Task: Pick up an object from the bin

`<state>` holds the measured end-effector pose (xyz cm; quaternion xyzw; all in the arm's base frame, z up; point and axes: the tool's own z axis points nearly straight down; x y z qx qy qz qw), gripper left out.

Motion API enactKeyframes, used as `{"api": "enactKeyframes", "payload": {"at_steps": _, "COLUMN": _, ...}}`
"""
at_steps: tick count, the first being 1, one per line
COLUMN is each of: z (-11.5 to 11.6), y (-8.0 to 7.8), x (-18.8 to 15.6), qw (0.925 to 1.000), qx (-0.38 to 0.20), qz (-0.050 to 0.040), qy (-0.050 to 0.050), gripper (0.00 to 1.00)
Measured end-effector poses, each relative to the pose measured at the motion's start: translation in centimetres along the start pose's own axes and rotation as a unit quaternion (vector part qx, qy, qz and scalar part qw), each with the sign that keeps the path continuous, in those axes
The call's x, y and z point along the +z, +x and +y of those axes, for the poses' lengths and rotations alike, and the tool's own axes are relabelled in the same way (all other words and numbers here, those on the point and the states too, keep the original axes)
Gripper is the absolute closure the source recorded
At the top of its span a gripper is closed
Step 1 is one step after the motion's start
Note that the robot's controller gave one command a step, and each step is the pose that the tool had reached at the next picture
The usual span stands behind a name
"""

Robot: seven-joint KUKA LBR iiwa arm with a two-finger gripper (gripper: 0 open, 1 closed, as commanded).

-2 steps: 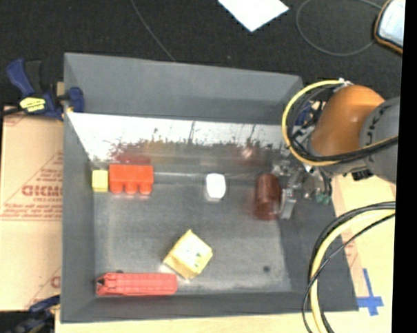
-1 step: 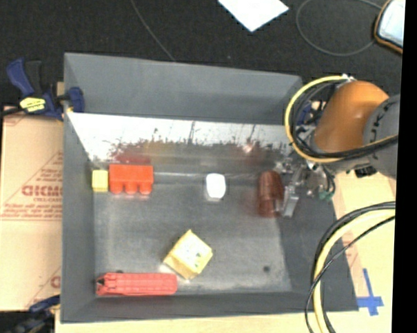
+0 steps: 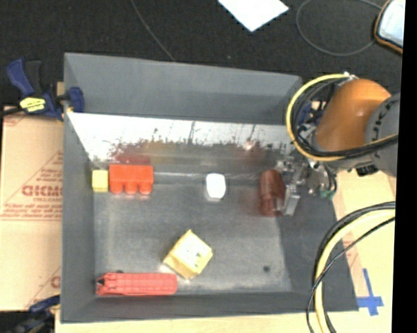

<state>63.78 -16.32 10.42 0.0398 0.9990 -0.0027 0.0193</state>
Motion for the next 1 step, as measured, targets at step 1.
{"api": "enactKeyframes", "payload": {"at_steps": 1, "z": -0.05, "y": -0.14, "x": -2.34, "qw": 1.0, "qx": 0.0, "qz": -0.0014, "qy": 0.0, "gripper": 1.0}}
